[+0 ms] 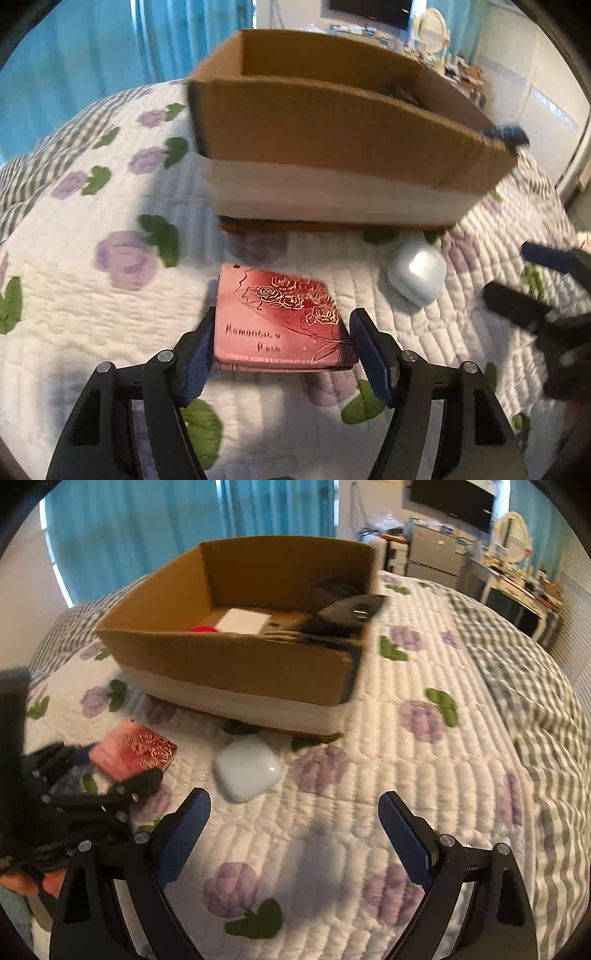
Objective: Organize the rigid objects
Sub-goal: 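Grasp the pink Romantic Rose case upright with the left tool, then grasp the white earbud case with the right tool while the left holds the pink case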
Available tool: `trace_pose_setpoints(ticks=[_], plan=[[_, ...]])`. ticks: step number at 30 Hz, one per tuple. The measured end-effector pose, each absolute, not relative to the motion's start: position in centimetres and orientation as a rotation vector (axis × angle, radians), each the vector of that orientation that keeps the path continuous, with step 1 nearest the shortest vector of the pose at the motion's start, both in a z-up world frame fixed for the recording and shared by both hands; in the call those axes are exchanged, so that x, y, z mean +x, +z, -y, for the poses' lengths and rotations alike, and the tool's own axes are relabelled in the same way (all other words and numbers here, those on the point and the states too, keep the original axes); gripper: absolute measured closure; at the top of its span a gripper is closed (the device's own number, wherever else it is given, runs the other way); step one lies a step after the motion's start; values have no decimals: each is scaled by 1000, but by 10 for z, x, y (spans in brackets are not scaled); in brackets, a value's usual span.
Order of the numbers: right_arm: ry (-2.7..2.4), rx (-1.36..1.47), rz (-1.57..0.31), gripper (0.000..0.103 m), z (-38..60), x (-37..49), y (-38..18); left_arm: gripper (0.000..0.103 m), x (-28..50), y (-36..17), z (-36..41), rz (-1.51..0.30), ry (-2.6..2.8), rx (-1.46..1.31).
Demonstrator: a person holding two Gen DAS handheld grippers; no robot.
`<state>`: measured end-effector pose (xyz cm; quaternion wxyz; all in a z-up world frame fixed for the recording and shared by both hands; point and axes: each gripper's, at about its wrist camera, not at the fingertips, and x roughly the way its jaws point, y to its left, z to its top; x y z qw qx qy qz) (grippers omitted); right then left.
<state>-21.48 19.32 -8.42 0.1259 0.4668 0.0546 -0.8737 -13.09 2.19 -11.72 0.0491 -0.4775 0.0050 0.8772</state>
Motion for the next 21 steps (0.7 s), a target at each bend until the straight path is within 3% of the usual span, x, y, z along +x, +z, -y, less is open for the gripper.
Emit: trace_pose_setpoints(ticks=[2, 3, 10, 11, 15, 17, 21], plan=[[-2510, 1369, -205, 11, -183, -221, -88, 68, -131, -117, -15, 20, 2687, -1471], [-2494, 1378, -227, 11, -177, -224, -92, 71, -131, -120, -12, 39, 2673, -1495], [-2435, 1414, -238, 12, -150, -251, -116, 71, -147, -120, -6, 74, 2629, -1507], [-2429, 1419, -242, 15, -148, -253, -119, 72, -146, -120, -8, 68, 2624, -1499], [-2394, 1463, -258, 47, -145, -256, -135, 87, -154, -108, -18, 60, 2609, -1438], [-2400, 1441, -244, 47, -148, -253, -133, 92, -144, -102, -25, 44, 2606, -1410], [-2446, 1380, -216, 47, -155, -243, -119, 93, -139, -92, -29, -12, 2636, -1374]])
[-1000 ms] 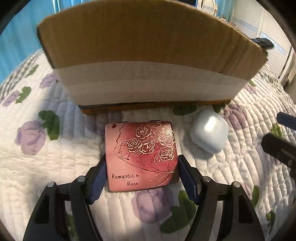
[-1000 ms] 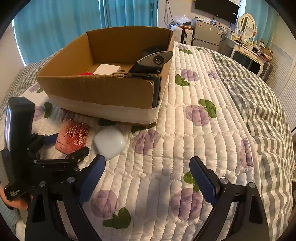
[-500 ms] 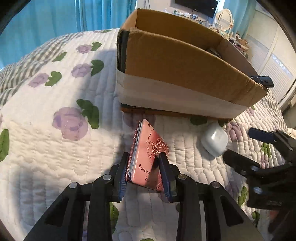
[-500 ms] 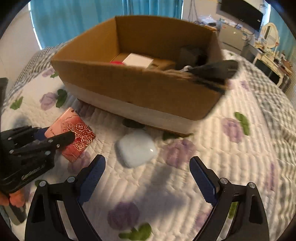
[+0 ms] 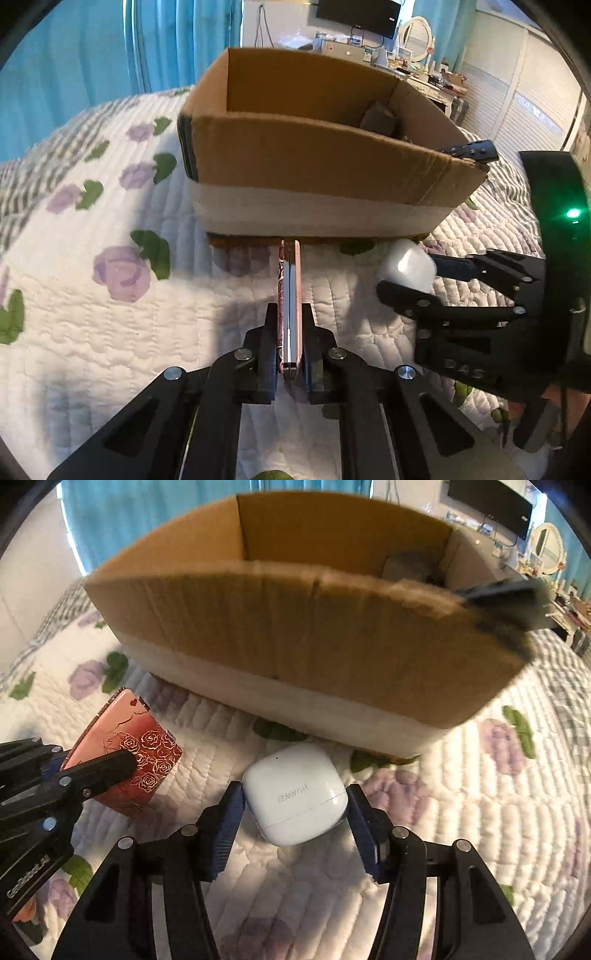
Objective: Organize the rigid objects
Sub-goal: 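Grasp the white earbud case with the right tool while the left holds the pink case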
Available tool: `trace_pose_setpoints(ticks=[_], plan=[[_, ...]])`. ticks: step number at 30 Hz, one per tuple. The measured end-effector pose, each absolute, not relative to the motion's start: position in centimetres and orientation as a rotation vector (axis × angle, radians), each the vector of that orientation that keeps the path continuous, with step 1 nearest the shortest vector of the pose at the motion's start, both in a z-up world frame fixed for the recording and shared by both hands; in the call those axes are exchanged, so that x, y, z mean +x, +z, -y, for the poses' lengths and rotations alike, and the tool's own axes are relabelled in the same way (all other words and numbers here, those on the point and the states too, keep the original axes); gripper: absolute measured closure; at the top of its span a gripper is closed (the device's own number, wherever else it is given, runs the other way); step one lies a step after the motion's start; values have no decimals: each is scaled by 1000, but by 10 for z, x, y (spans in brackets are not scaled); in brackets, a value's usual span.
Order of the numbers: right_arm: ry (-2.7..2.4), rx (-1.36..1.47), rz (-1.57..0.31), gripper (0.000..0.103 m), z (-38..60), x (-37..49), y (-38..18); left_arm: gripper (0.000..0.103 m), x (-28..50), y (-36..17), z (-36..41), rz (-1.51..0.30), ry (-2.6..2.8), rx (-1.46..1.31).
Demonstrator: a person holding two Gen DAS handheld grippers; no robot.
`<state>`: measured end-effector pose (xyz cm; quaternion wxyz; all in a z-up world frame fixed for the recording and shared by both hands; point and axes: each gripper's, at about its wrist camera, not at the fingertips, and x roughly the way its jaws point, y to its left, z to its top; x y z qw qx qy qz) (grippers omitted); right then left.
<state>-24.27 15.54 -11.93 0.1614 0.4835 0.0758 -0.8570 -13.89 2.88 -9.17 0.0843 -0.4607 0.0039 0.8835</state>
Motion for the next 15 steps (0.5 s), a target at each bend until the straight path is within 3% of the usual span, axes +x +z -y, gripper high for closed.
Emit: trace_pose_setpoints(ticks=[15], plan=[[-2528, 1237, -219, 47, -167, -186, -51, 93, -112, -36, -26, -53, 2681, -1271]])
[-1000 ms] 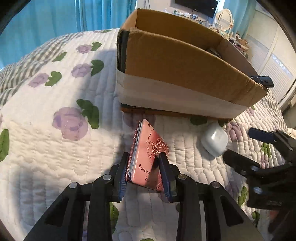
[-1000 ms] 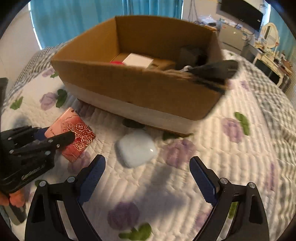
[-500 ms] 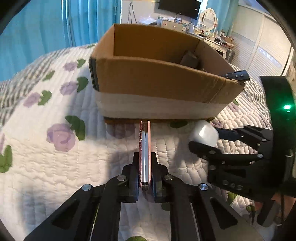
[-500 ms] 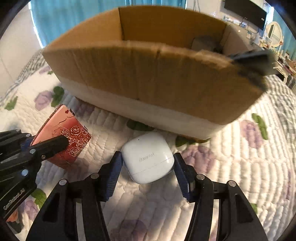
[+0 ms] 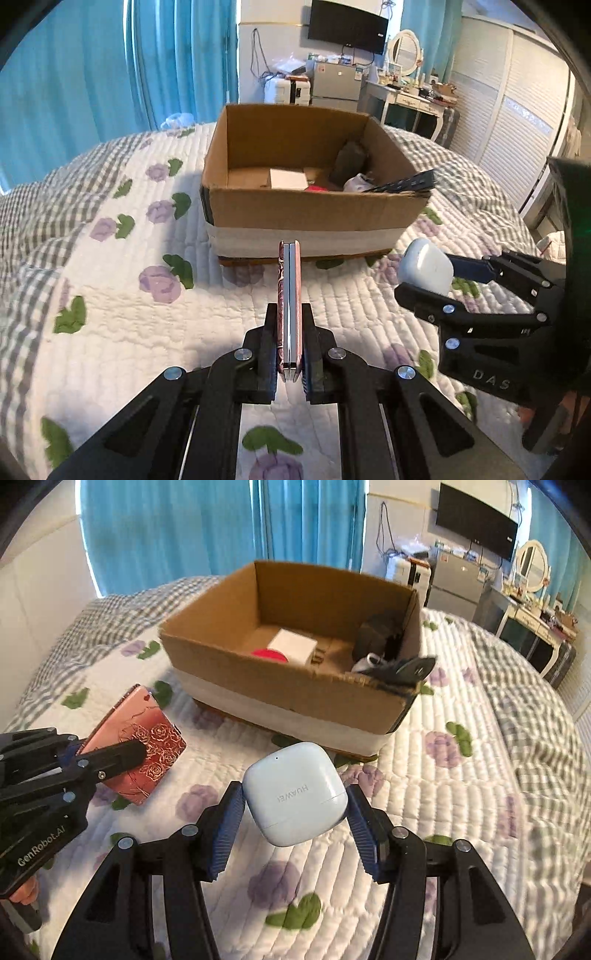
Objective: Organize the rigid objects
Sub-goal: 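Grasp the white earbud case with the right tool while the left holds the pink case, then carry the pink case and earbud case into the box and open both tools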
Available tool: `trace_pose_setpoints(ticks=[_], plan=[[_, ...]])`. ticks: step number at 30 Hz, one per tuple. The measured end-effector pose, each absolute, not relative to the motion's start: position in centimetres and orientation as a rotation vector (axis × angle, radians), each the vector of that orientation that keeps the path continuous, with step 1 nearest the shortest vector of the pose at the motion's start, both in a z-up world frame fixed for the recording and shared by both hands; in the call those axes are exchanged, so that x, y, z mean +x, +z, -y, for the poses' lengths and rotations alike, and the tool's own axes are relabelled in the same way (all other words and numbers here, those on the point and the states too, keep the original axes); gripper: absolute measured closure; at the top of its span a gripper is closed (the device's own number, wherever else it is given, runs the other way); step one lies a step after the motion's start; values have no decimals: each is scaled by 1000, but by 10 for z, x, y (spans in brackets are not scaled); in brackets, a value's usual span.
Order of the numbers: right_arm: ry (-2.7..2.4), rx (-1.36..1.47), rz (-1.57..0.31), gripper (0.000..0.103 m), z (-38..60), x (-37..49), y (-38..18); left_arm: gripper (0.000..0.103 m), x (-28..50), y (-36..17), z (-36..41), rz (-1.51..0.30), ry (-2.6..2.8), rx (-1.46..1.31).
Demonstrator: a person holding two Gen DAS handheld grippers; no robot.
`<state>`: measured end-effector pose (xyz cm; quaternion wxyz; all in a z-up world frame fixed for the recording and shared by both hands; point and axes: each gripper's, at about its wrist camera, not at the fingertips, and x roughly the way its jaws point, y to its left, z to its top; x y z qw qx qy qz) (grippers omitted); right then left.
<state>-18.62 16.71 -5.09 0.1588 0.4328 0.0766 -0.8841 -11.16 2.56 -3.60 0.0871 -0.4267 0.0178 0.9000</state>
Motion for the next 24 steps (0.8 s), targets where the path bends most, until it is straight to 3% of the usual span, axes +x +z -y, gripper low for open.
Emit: trace_pose_setpoints(ticks=[12, 18, 24], plan=[[-2579, 1038, -225, 47, -164, -170, 55, 93, -116, 41, -24, -33, 2716, -1157], [-2614, 962, -215, 47, -169, -201, 84, 93, -169, 61, -29, -62, 2702, -1167], [-2632, 951, -201, 47, -172, -247, 83, 93, -241, 44, -35, -87, 2697, -1255]])
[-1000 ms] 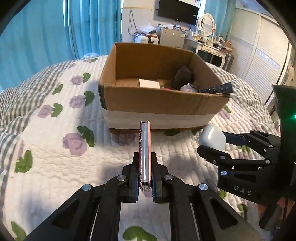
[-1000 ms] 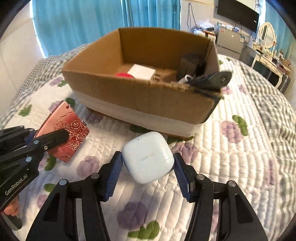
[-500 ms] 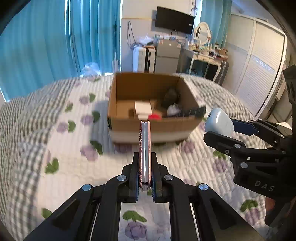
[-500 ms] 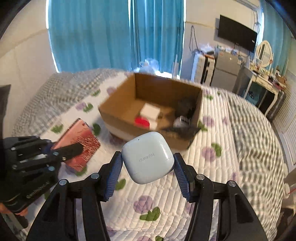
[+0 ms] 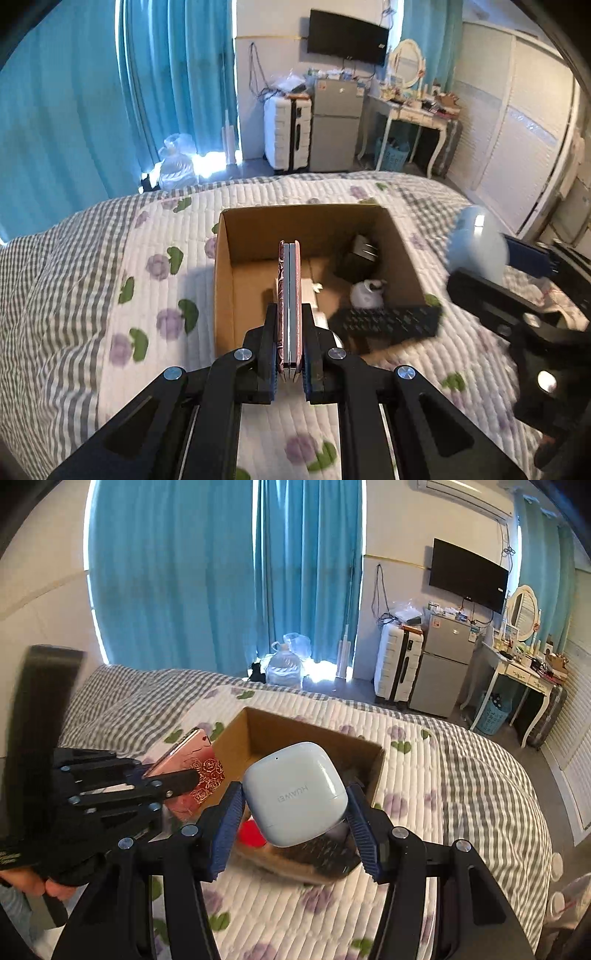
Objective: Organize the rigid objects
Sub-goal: 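Carry the pink case and earbud case into the box and open both tools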
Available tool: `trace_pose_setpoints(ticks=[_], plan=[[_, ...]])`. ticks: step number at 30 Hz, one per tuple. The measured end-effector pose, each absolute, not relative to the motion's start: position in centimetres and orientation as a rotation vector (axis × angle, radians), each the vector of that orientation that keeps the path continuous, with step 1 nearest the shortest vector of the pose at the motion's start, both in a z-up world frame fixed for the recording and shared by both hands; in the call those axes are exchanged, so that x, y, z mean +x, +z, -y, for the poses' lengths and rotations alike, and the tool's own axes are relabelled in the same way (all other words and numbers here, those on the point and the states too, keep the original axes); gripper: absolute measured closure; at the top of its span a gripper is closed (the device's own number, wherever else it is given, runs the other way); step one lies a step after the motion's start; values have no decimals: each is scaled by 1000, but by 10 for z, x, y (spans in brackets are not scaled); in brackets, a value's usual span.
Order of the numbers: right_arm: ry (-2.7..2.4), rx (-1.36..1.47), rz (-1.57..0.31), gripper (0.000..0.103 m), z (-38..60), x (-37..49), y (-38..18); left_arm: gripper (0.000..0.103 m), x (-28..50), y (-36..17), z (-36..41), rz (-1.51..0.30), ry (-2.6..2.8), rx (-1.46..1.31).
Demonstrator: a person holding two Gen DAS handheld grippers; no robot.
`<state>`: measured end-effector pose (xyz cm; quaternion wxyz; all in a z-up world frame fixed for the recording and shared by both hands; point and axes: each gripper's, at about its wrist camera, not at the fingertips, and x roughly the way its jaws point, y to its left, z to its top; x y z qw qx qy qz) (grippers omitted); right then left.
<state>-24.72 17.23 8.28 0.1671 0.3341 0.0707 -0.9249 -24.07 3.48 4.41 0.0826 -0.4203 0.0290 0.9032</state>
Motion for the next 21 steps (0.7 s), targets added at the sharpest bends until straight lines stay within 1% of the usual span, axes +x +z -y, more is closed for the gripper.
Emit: trace_pose_setpoints(ticks=[5, 10, 12, 14, 15, 16, 17, 18, 21], plan=[[-2640, 991, -191, 47, -180, -287, 54, 93, -290, 3, -38, -124, 2636, -1346], [-2623, 1030, -205, 47, -187, -313, 24, 93, -313, -26, -36, -179, 2665, -1407], [-2618, 1044, -221, 47, -186, -319, 15, 93, -315, -33, -40, -241, 2681, -1410], [-2610, 1061, -216, 47, -187, -325, 7, 89, -315, -40, -44, -290, 2676, -1399], [-2605, 1069, -210, 47, -187, -327, 4, 85, -314, -40, -46, -300, 2683, -1381], [-2603, 1073, -205, 47, -188, -329, 3, 67, -311, -39, -47, -307, 2691, -1345], [-2603, 1074, -204, 47, -188, -330, 2, 51, -308, -38, -47, -312, 2695, -1335], [-2600, 1078, -204, 47, -188, -329, 2, 38, -305, -35, -47, -306, 2700, -1305], [-2606, 1081, -204, 47, -189, -329, 5, 38, -296, -22, -49, -312, 2724, -1241]])
